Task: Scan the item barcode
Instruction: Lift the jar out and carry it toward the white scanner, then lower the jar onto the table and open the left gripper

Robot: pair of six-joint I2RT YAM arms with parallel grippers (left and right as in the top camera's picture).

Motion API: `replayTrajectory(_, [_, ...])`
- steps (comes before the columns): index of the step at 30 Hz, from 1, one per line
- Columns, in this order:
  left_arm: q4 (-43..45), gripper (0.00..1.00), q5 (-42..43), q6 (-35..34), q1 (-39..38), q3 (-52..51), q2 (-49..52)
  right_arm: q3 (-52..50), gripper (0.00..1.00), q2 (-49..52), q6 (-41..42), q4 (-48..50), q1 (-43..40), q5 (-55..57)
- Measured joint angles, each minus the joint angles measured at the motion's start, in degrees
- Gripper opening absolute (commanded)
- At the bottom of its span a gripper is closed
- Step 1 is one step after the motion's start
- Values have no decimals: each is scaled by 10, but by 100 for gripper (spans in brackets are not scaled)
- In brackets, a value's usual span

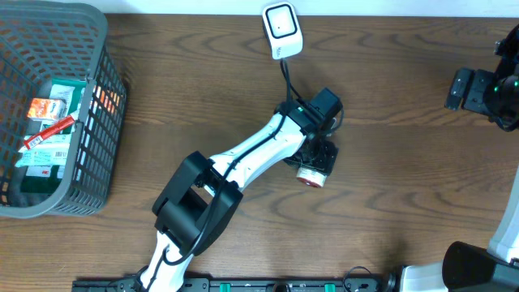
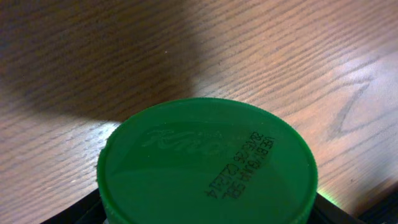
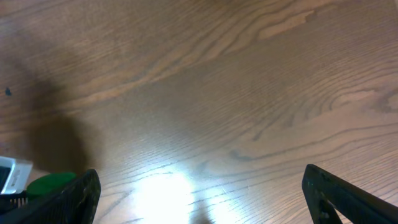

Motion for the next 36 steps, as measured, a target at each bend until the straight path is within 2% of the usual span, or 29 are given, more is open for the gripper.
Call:
replayTrajectory(10, [92,52,-42,-117,-13,0,1,0,99,0,0,0,0,0])
replayTrajectory(14, [150,52,-88,-171,-43,0,1,0,99,0,0,0,0,0])
replayTrajectory(20, [214,52,-107,-237,-94,0,1,0,99,0,0,0,0,0])
replayTrajectory(25, [219,52,-107,-278,-119,0,2,0,99,0,0,0,0,0])
replayTrajectory(36, [226,52,-114,-309,-115,0,53,0,99,0,0,0,0,0])
